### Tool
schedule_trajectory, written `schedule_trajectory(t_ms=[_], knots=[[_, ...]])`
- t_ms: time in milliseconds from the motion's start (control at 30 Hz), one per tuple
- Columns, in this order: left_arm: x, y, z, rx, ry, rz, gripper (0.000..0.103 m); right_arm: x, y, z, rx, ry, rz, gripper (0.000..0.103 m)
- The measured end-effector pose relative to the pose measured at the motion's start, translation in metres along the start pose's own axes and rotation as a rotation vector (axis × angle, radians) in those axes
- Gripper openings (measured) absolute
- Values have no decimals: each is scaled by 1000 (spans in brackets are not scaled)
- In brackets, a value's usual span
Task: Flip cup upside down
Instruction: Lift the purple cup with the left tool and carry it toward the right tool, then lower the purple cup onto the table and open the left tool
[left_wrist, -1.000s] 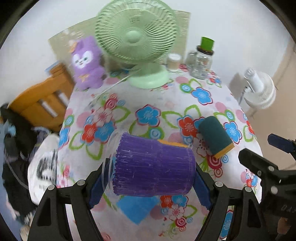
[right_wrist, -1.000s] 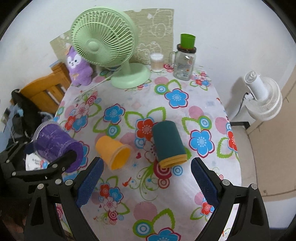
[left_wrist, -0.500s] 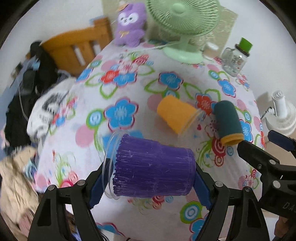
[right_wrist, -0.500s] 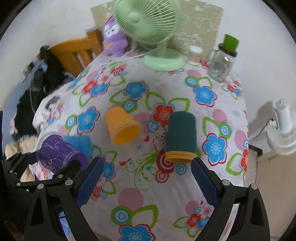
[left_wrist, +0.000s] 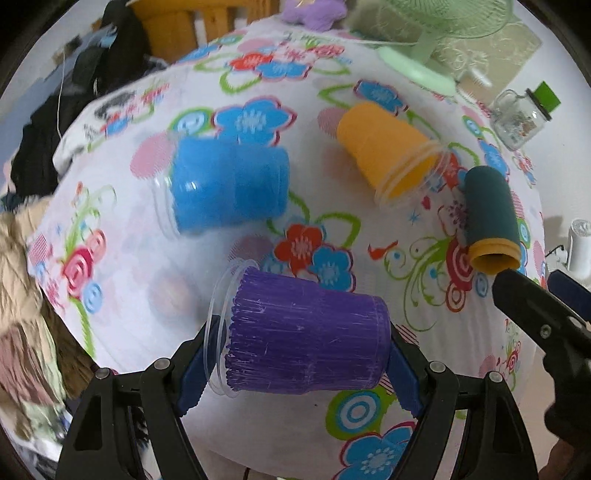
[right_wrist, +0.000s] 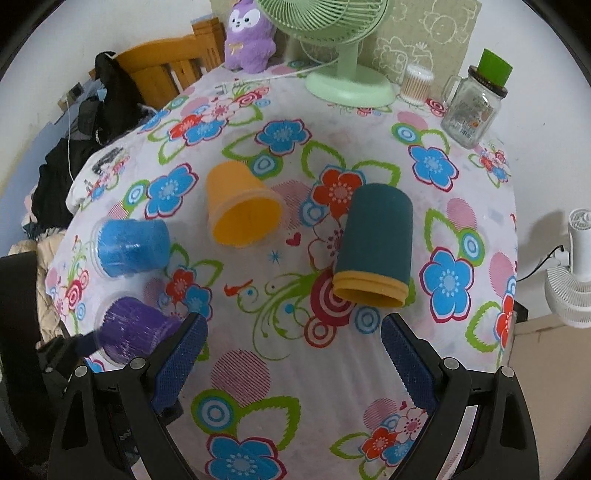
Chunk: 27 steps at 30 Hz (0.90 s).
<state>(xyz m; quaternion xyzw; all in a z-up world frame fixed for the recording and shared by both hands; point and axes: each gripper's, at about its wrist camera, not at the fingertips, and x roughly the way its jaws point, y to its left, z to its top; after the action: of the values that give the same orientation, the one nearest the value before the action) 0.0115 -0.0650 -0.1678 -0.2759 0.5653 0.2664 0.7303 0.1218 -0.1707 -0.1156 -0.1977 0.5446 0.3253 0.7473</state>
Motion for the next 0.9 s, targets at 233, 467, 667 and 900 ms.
schedule_trajectory(t_ms=[233, 467, 667, 900], knots=[[19, -11, -3, -36, 36, 7, 80, 12, -10, -6, 24, 28, 0, 97], [22, -17, -1, -17, 63, 24, 95, 18, -22, -9, 67, 45, -1, 97], [-7, -34, 3, 111, 4, 80, 100, 7, -25, -8, 103, 24, 20, 97], [-42, -32, 17, 267, -76, 128, 100, -18, -25, -6, 171, -37, 42, 97]])
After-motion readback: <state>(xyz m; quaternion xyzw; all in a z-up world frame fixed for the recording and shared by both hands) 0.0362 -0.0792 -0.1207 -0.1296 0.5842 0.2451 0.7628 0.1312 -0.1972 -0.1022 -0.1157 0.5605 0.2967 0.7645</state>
